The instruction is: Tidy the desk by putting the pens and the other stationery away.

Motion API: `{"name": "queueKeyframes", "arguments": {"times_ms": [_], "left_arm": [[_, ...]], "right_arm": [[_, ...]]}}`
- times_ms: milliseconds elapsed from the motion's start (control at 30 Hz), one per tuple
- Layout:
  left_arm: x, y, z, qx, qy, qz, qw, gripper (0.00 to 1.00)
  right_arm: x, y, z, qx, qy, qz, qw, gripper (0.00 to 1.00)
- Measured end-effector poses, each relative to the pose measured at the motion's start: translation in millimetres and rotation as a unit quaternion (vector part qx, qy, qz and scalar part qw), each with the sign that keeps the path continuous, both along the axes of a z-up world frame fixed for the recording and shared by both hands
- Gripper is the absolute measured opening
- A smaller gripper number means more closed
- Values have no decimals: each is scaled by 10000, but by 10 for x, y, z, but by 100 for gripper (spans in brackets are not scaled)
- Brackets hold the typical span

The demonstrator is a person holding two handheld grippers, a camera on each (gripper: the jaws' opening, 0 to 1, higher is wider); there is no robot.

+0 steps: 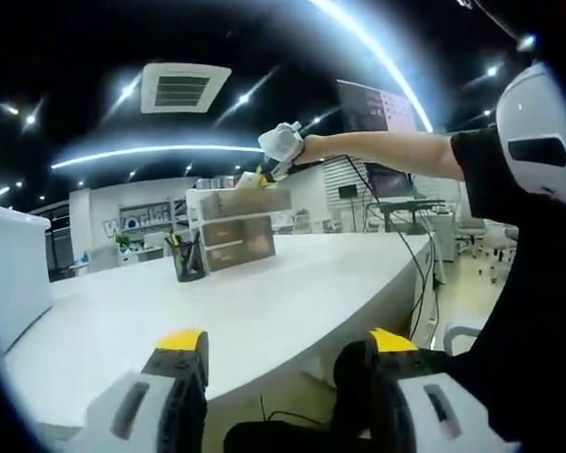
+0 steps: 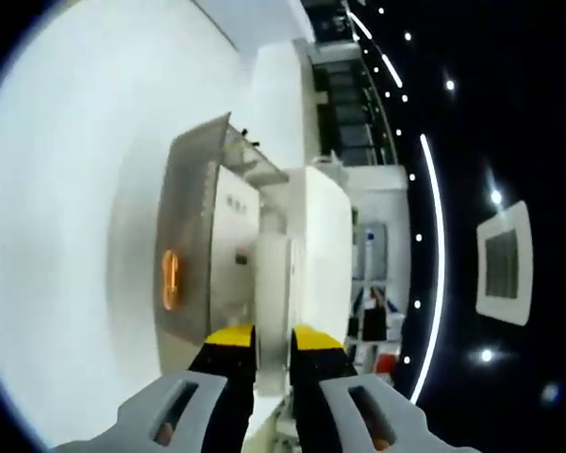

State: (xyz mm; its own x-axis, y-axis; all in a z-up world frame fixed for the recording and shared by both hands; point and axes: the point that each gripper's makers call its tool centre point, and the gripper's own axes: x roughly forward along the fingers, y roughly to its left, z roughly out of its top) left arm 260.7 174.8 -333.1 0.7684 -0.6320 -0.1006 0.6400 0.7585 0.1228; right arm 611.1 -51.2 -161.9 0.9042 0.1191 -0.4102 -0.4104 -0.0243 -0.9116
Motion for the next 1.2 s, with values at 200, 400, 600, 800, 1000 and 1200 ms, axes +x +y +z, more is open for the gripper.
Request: {"name": "queueKeyframes", "arguments": {"times_ms": [200,400,600,800,1000,1200], "left_arm": [[15,22,-18,5,38,16,10000,67],[15,8,-33,13,59,-5,10000,67],[4,-5,-22,18,51,-28,10000,67],[-4,-20,-17,12,63,-52,10000,67],[2,-50,-2,-24,76,-84,9999,67],[-5,-111,-8,-12,115,-145,9998,66]], "right_arm": [[38,37,-11,181,148,-45,9997,11],[38,86,-13,360,234,-32,9991,11],[-45,146,-138,591,556,23,9967,14],[-120,167,-123,1201,788,14,9896,17],[-211,135,-70,1721,918,11,9808,23],[-331,87,-76,2148,1018,81,9713,25]]}}
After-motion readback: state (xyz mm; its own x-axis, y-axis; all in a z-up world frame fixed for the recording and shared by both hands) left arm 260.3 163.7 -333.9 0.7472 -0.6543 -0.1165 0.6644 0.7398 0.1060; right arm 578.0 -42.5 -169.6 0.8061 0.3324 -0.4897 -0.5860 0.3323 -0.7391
